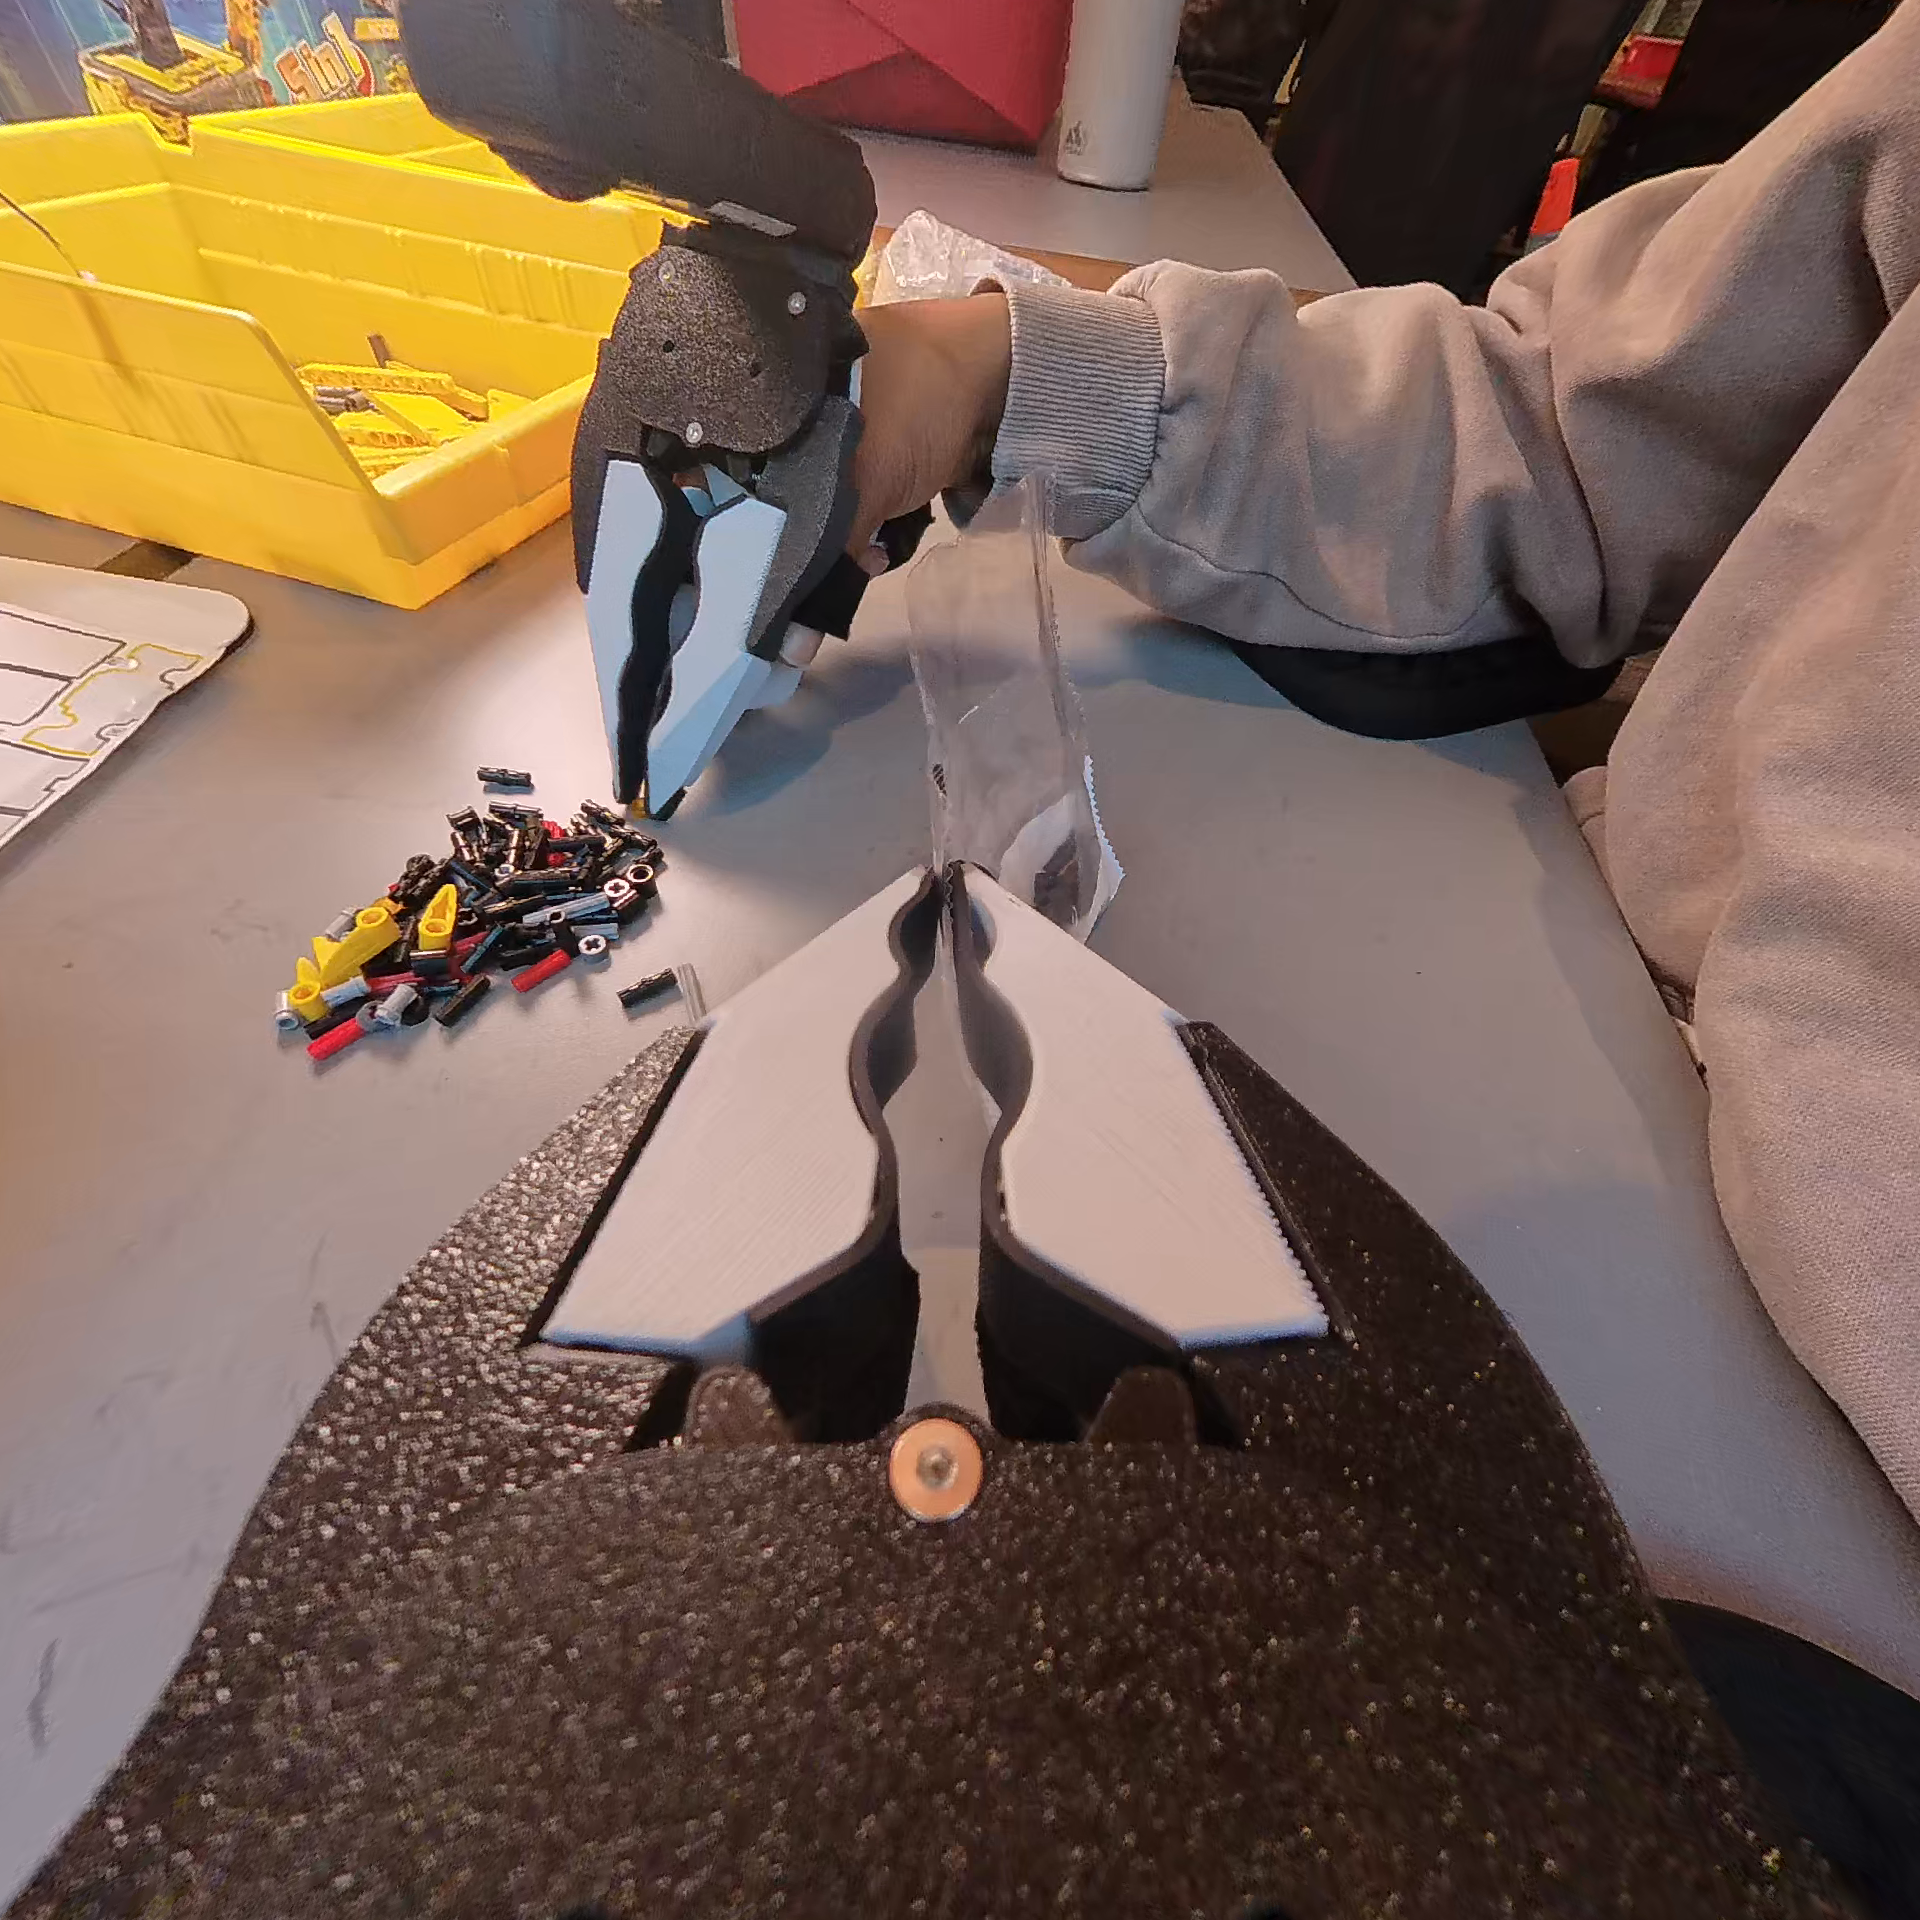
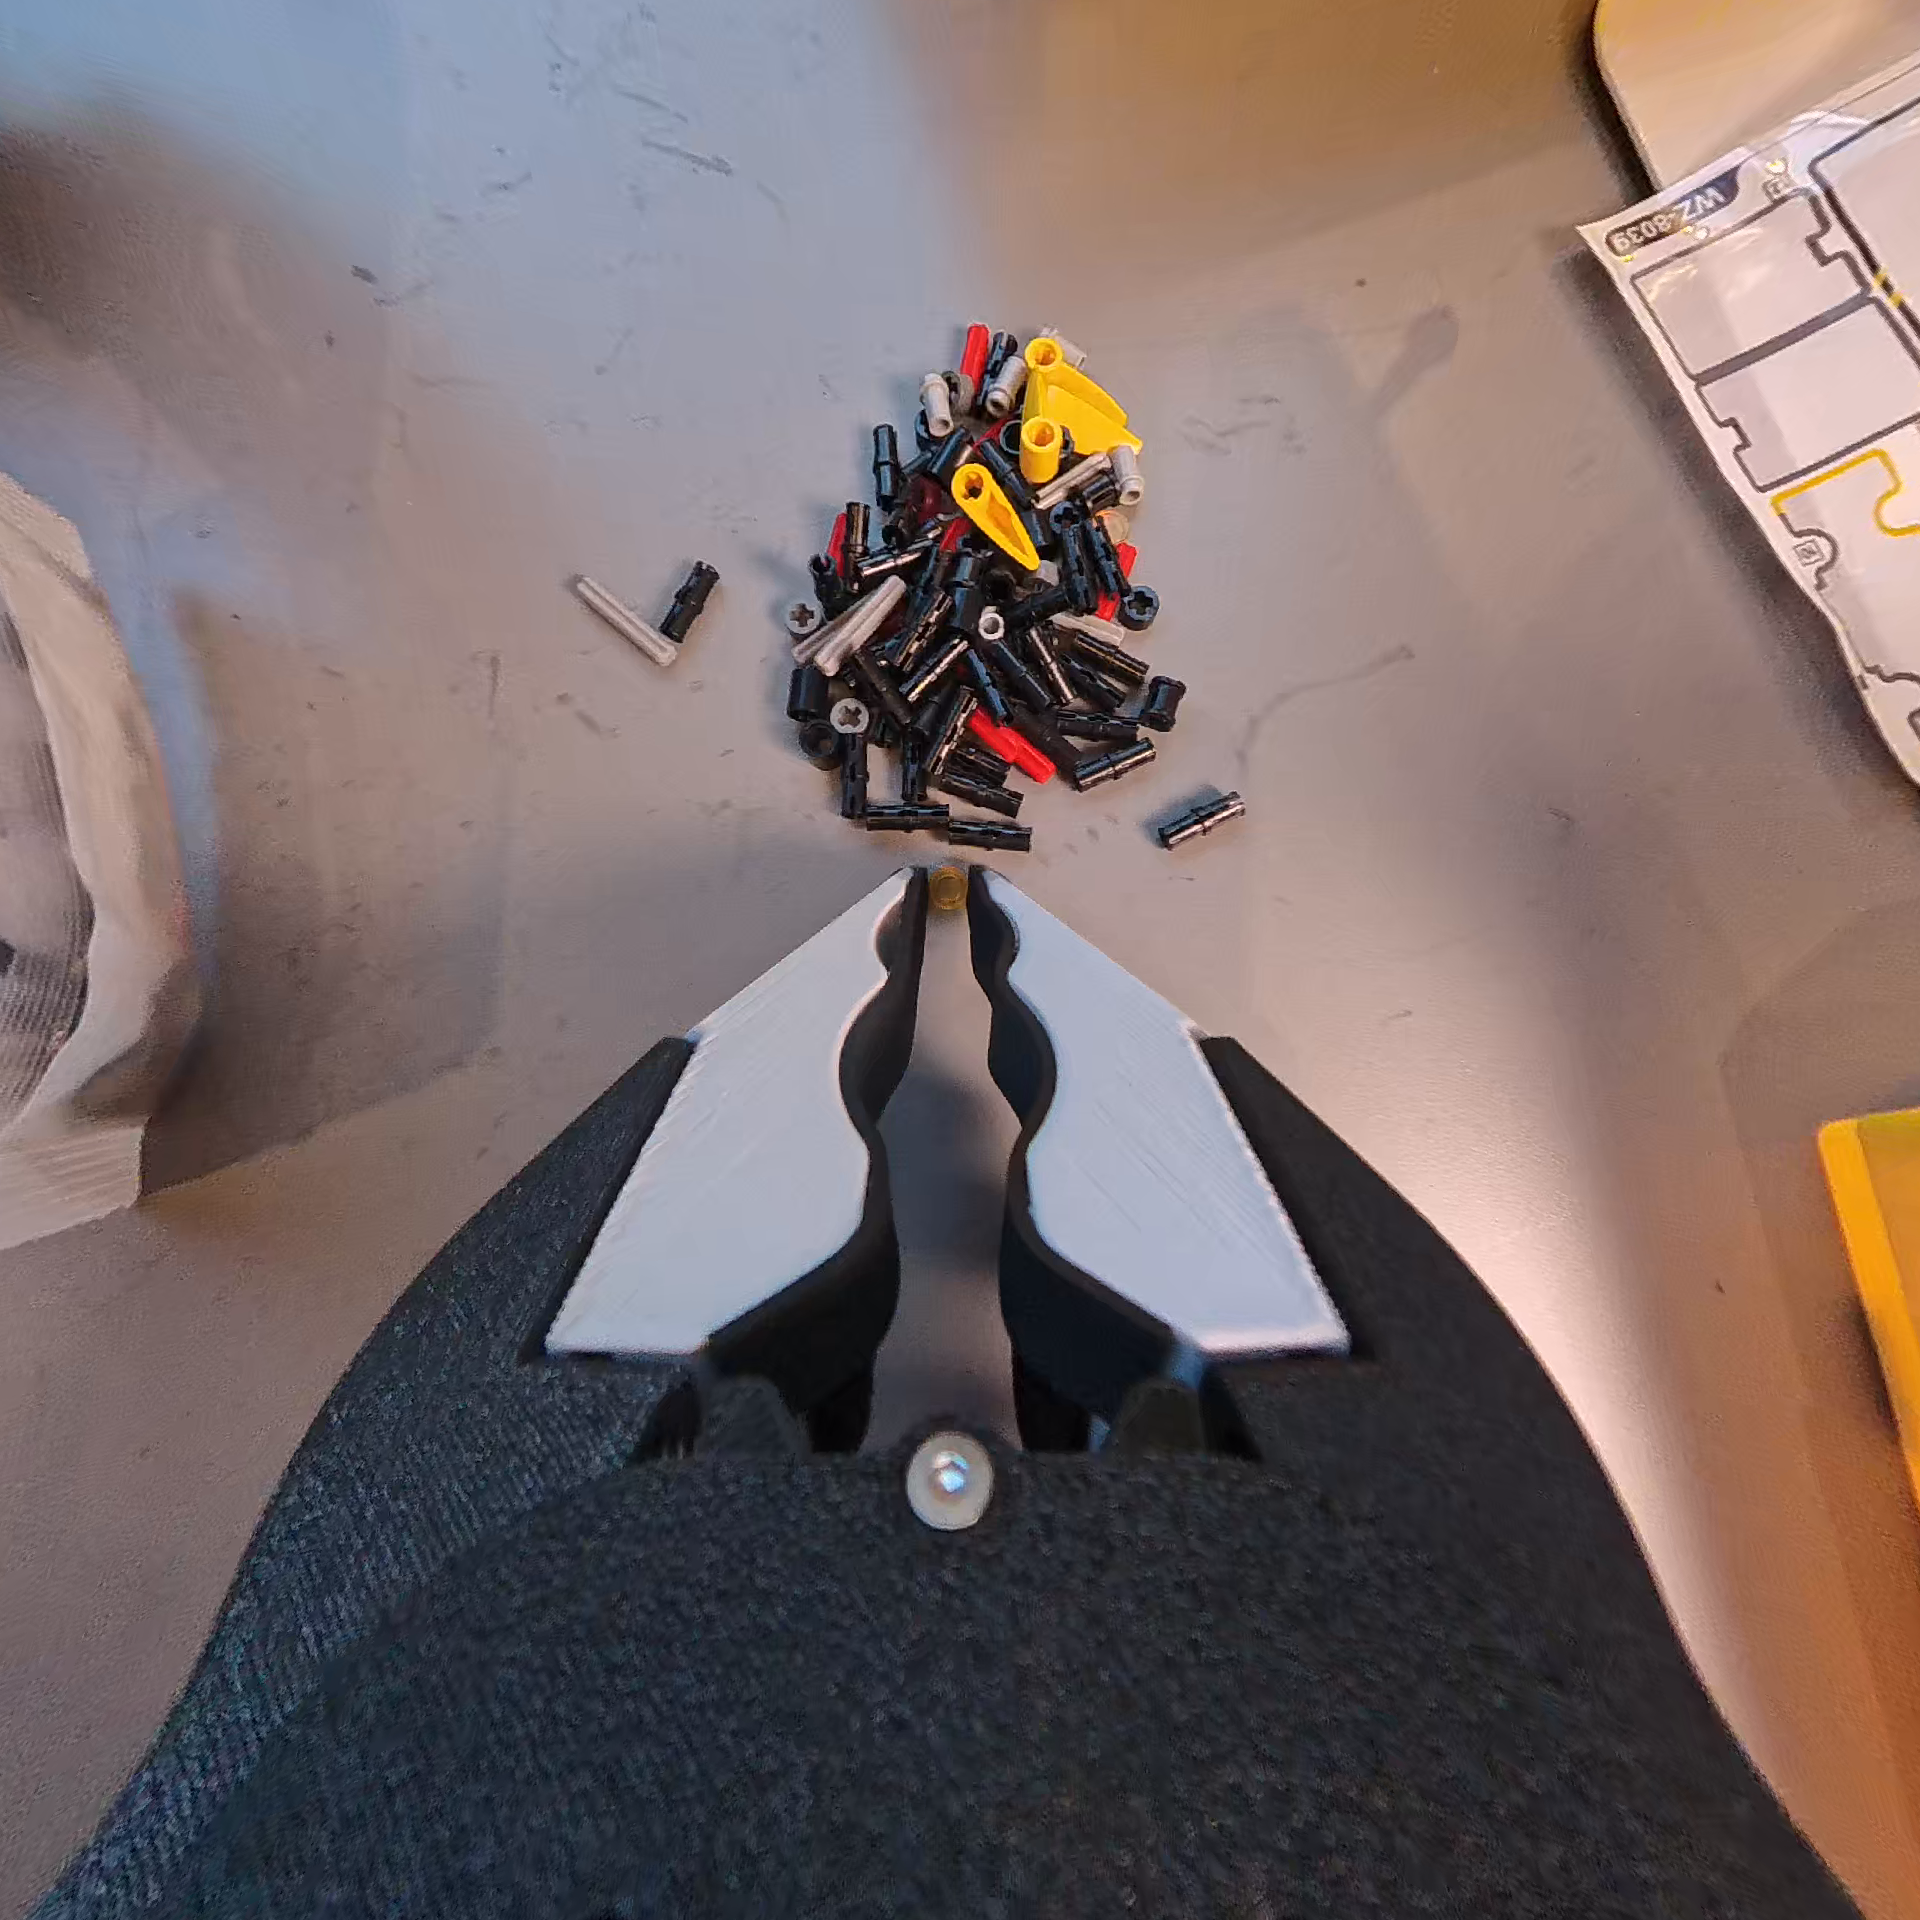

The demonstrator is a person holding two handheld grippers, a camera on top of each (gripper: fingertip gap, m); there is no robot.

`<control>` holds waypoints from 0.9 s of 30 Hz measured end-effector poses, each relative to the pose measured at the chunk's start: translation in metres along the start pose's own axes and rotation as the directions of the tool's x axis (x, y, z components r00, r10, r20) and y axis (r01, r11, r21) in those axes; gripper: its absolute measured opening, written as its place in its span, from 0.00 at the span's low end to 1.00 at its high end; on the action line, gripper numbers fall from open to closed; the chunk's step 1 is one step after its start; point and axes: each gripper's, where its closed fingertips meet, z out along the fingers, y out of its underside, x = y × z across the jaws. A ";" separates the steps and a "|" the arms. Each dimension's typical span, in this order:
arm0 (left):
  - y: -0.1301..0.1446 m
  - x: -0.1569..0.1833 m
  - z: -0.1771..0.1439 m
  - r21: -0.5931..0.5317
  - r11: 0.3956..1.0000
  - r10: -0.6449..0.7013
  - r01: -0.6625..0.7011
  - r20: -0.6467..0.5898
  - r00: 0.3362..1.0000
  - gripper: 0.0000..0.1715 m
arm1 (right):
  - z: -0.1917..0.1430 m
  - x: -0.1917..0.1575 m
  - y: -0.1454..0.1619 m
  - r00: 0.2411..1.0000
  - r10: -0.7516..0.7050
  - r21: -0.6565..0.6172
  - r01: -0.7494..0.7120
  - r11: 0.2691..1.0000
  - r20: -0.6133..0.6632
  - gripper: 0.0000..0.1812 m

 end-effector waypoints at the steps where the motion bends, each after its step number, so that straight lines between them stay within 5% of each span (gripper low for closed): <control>1: 0.000 0.000 0.000 0.000 1.000 0.000 0.000 0.002 1.000 0.00 | -0.004 -0.003 -0.005 1.000 0.001 0.032 -0.002 0.999 0.022 0.04; 7: -0.002 -0.002 -0.001 0.010 1.000 -0.004 0.004 0.008 1.000 0.00 | -0.096 -0.087 -0.105 0.945 -0.209 0.478 0.067 0.876 0.251 0.04; 12: -0.001 -0.001 -0.001 0.006 1.000 -0.002 0.002 0.008 1.000 0.00 | -0.076 -0.121 -0.085 0.904 -0.355 0.328 0.269 0.905 0.237 0.05; 20: -0.004 0.001 -0.003 0.013 1.000 0.006 -0.006 0.000 1.000 0.00 | -0.086 -0.102 -0.101 0.927 -0.254 0.459 0.106 0.882 0.275 0.09; 24: -0.002 0.016 -0.002 0.005 1.000 0.009 -0.009 -0.083 0.996 0.00 | -0.043 -0.060 -0.080 0.978 -0.069 0.341 -0.003 0.940 0.198 0.08; 27: 0.001 0.023 0.001 -0.009 1.000 0.014 -0.015 -0.120 0.993 0.00 | -0.002 -0.059 -0.055 0.982 -0.120 0.204 0.089 0.975 0.144 0.10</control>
